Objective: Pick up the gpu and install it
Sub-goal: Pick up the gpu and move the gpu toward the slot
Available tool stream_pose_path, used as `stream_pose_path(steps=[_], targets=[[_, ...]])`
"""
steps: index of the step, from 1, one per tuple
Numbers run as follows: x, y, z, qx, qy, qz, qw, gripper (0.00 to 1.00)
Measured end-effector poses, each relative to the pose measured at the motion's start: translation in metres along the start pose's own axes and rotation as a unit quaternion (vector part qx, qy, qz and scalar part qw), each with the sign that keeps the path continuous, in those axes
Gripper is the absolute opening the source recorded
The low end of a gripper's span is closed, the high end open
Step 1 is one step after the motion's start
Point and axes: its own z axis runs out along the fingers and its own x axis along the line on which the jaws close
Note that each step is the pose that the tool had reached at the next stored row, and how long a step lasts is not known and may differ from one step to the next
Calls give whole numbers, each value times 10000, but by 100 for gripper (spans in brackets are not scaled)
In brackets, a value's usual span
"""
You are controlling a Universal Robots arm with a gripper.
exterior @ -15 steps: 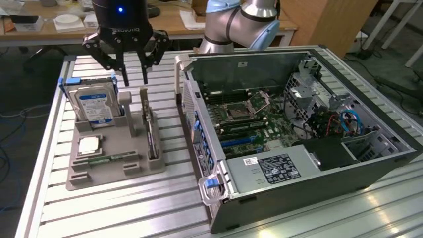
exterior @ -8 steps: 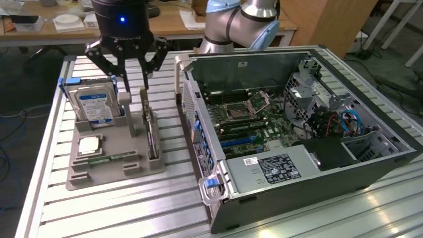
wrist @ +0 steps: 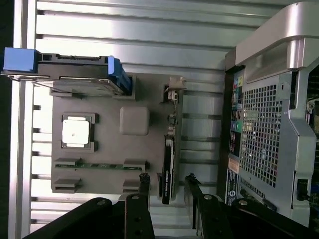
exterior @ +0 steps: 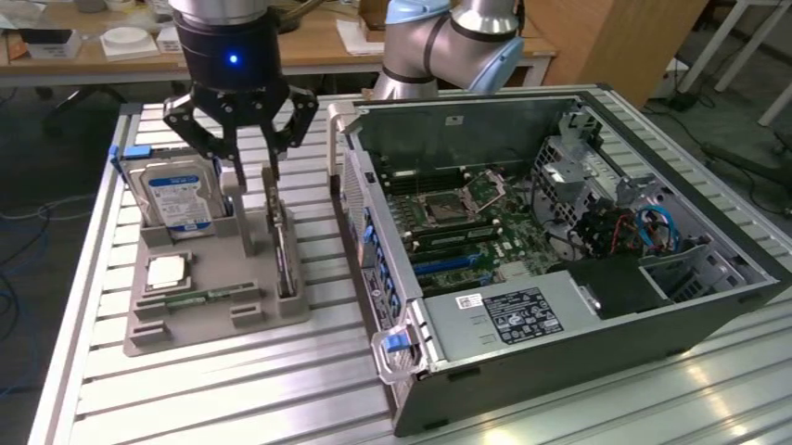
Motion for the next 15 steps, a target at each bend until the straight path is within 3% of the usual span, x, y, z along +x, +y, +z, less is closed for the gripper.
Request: stream_pose_path(steps=[15], targets=[[6,-27,272,0,-1,8,10000,42]])
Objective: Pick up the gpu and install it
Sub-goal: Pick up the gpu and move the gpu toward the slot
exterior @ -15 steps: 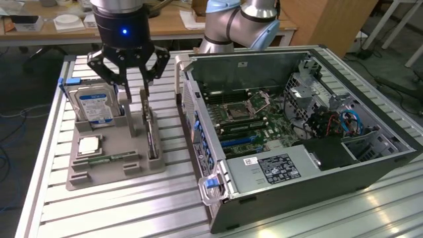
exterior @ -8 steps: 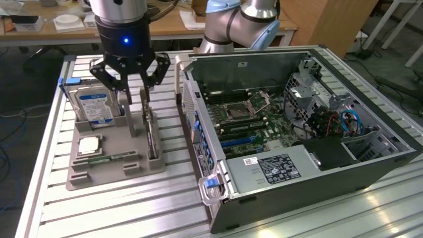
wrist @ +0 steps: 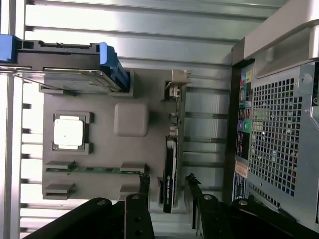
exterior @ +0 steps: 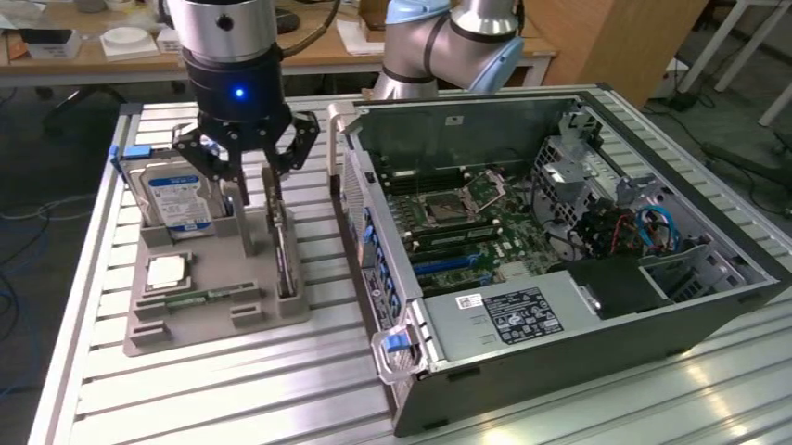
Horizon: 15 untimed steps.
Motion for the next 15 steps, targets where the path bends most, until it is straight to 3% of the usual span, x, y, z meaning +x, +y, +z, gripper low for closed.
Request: stream_pose_path(steps=[15], targets=[[-18,-81,272,1,-2,25,10000,42]])
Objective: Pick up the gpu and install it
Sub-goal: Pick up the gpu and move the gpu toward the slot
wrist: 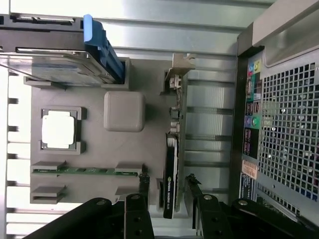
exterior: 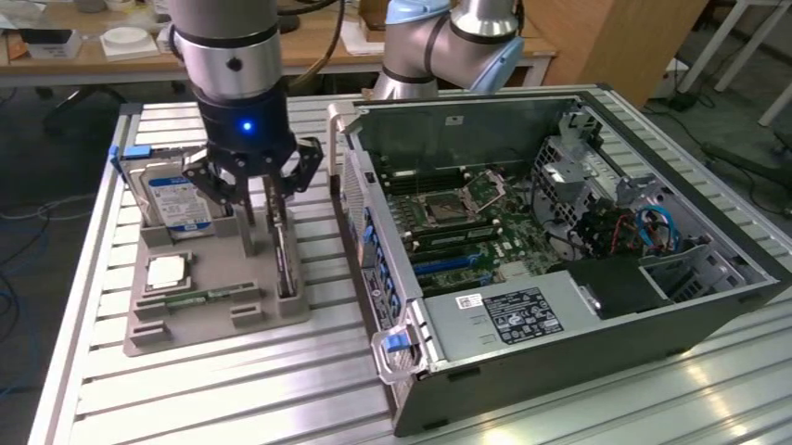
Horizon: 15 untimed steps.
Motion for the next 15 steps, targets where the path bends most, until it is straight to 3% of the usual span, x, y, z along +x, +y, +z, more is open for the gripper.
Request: stream_pose_path(steps=[6,7,15], targets=[[-9,-41,97,0,0,1,10000,43],[-10,-42,115,1,0,1,10000,49],[-27,-54,249,2,0,0,10000,49]])
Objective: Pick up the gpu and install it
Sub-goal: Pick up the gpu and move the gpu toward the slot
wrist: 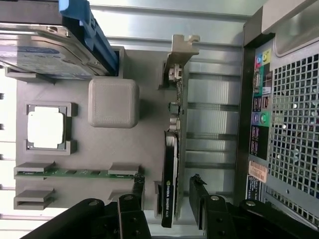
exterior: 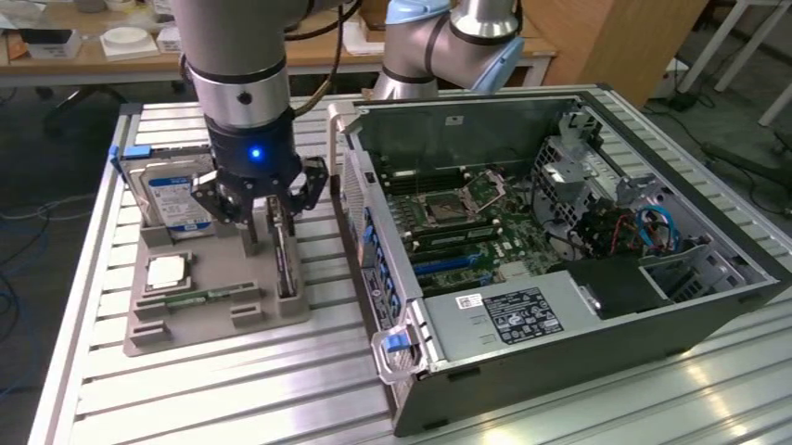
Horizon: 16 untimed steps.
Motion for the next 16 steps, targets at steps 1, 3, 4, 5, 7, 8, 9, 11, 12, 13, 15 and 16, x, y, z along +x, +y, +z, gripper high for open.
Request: stream_pose_path(steps=[1,3,4,5,7,8,9,11,12,13,15,16], targets=[[-8,0,14,0,0,0,10000,49],[-28,-2,41,0,0,5,10000,49],[-36,-3,54,1,0,18,10000,49],[-43,-3,67,1,-1,39,10000,49],[-50,-4,93,3,-4,128,9999,49],[-53,-4,106,4,-6,179,9998,49],[-57,-5,118,5,-7,224,9997,49],[-58,-6,138,6,-9,282,9996,49],[-59,-6,144,7,-10,297,9996,49],[-59,-6,149,7,-10,302,9995,49],[-59,-6,164,7,-9,302,9995,49],[-59,-6,177,7,-9,302,9995,49]])
